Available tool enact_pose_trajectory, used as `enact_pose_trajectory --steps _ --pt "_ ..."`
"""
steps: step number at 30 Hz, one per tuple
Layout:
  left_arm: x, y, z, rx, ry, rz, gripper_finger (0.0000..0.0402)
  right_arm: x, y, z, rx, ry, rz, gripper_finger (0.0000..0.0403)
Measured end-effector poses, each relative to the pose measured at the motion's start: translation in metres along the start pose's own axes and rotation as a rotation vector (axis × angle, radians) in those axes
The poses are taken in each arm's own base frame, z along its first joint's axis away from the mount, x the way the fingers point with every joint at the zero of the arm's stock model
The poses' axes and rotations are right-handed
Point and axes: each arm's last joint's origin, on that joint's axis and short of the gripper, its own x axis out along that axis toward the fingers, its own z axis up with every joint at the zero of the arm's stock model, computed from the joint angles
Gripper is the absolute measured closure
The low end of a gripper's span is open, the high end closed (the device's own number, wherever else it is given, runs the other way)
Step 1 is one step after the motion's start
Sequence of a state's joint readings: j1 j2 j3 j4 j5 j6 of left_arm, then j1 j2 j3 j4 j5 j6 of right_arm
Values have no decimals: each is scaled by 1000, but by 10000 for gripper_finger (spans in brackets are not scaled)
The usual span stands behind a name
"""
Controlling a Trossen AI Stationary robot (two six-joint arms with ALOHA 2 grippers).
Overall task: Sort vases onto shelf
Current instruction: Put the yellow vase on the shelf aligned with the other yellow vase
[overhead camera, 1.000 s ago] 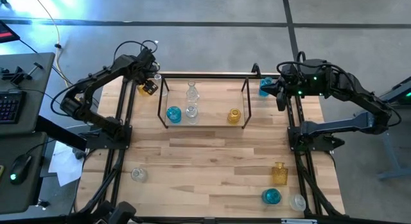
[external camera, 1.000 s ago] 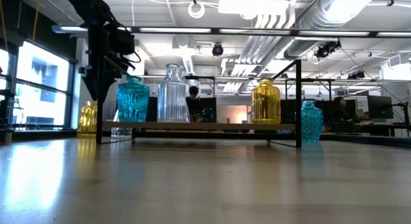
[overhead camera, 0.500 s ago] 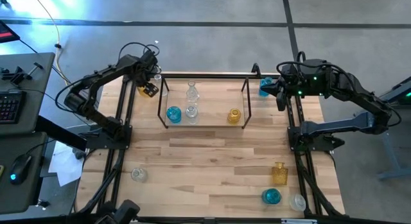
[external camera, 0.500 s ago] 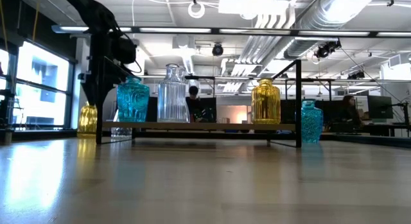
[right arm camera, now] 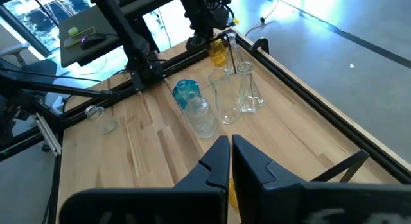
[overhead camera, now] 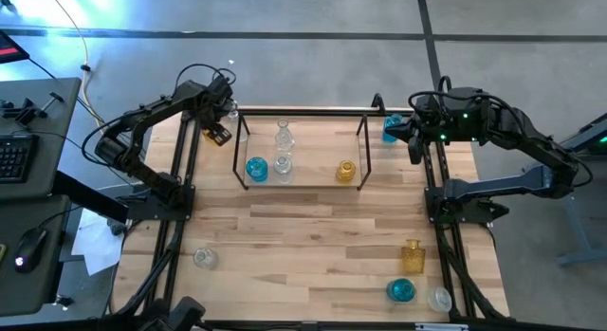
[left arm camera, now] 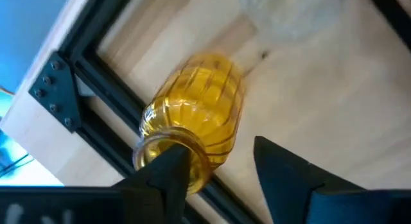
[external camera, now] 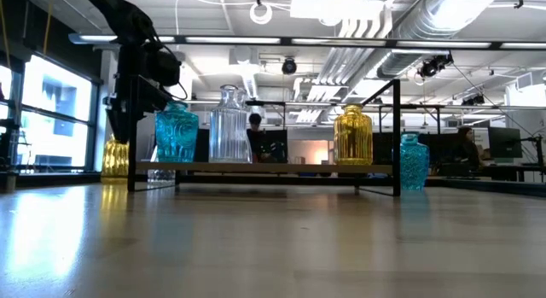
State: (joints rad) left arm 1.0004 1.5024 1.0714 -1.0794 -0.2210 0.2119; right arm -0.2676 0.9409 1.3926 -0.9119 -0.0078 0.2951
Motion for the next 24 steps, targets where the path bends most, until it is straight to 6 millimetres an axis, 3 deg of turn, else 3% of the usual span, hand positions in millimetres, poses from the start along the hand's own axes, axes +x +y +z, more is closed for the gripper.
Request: enact_pose_trajectory --steps 15,24 --pt "-10 0 -12 40 25 -7 384 0 0 0 -3 -1 -2 403" --pt "-24 -2 -20 18 -30 -34 394 0 0 0 -7 -1 0 403"
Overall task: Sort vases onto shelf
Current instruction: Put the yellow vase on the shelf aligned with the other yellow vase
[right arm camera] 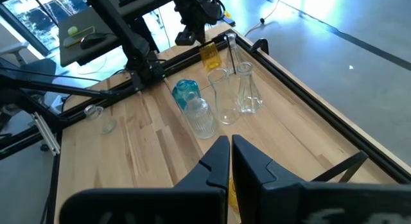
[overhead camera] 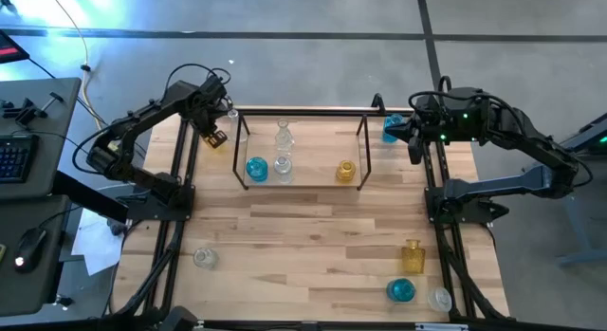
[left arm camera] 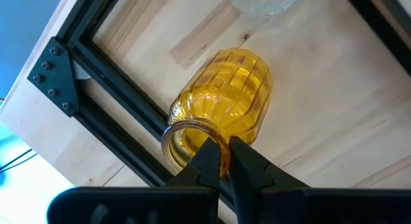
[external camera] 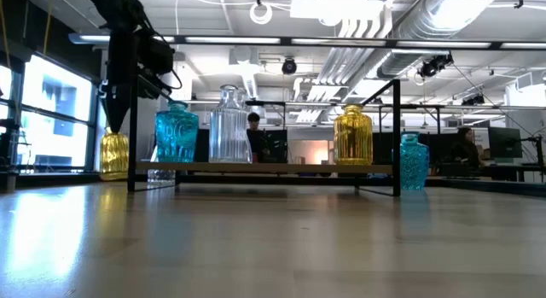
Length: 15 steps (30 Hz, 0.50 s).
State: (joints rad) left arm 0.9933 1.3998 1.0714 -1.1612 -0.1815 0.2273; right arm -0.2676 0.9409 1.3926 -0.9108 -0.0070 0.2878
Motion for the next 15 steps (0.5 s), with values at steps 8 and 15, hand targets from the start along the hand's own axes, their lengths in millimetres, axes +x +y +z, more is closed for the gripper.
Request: enact_pose_trajectory --steps 8,15 --pt "-13 -8 -11 0 -8 -4 394 0 0 0 -16 1 1 403" --pt "-28 -15 -23 -28 -44 9 394 0 0 0 -43 2 1 403"
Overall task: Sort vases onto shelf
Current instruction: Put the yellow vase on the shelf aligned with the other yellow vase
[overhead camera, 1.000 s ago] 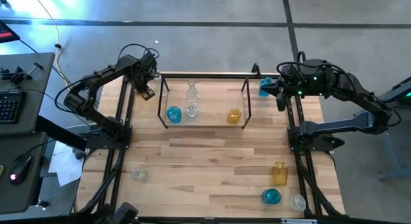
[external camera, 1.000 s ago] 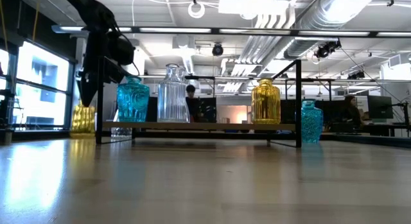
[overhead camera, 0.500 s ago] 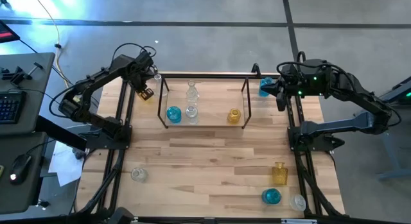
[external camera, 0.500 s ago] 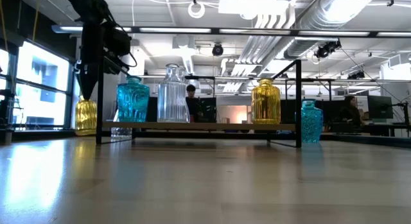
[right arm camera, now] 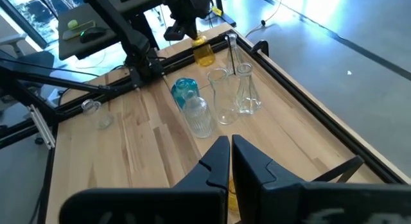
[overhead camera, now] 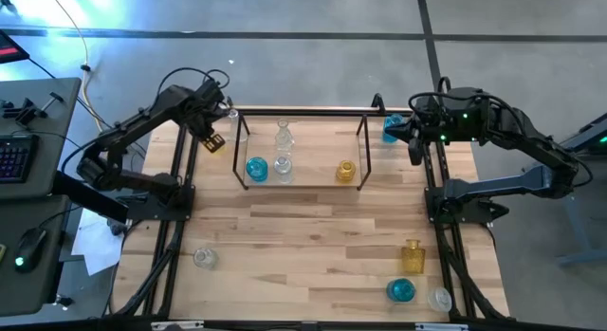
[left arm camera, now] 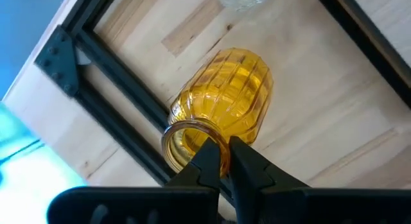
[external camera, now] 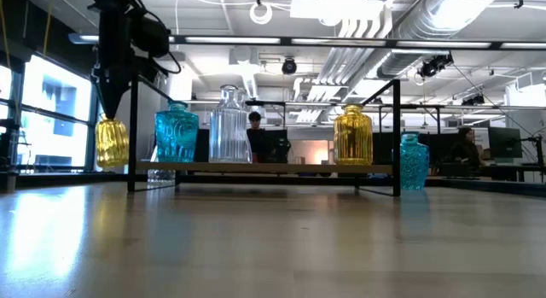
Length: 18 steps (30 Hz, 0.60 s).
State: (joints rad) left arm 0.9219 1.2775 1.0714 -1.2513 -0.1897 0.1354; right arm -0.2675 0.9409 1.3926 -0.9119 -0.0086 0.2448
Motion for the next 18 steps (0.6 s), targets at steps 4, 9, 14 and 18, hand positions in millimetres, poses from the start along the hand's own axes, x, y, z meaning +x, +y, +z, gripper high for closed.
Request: enact_pose_trajectory --steps 4,9,14,18 --pt "-17 0 -14 -38 37 44 394 0 0 0 -2 4 -1 403" --pt "-55 1 -26 -72 -68 56 394 0 0 0 -24 5 -1 403" --pt "-102 1 -33 -155 -267 4 394 0 0 0 -47 4 -1 403" --pt "-141 2 -39 -194 -402 -30 394 0 0 0 -63 4 -1 403"
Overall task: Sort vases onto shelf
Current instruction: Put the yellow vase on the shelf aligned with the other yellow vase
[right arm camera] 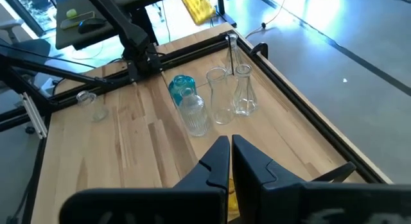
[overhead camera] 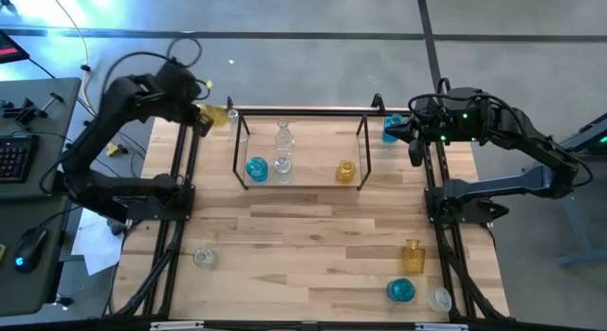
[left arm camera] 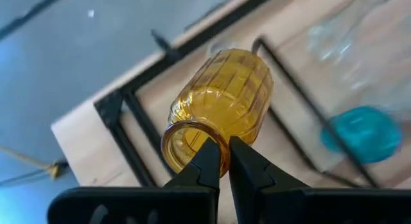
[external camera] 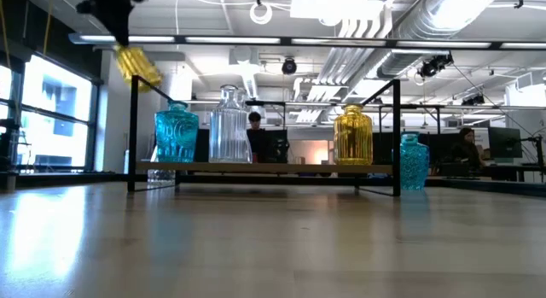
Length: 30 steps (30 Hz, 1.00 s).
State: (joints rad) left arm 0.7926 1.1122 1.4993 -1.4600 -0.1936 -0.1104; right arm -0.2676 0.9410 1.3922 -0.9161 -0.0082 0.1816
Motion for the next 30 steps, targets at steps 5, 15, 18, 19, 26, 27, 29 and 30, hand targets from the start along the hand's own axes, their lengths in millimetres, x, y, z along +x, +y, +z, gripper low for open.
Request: enact_pose_trajectory --steps 5,15,18,19,26,27,29,30 --pt "-41 0 6 -38 -133 -28 394 0 0 0 -3 1 1 403" --pt "-76 -20 34 -12 -266 -148 394 0 0 -3 -7 35 15 403" --pt "-72 -39 52 52 -257 -183 394 0 0 -3 -20 35 16 403" --pt "-71 -46 58 76 -258 -193 394 0 0 -3 -23 35 16 403" --pt "-68 -90 103 203 -357 -279 394 0 0 -5 -24 51 14 403" --pt "-69 -95 108 214 -370 -297 394 0 0 -5 -24 58 13 403" --pt "-69 -102 116 235 -390 -323 394 0 -1 -7 -24 72 10 403" --pt "-68 -106 119 247 -393 -330 394 0 -1 -7 -24 79 9 403"
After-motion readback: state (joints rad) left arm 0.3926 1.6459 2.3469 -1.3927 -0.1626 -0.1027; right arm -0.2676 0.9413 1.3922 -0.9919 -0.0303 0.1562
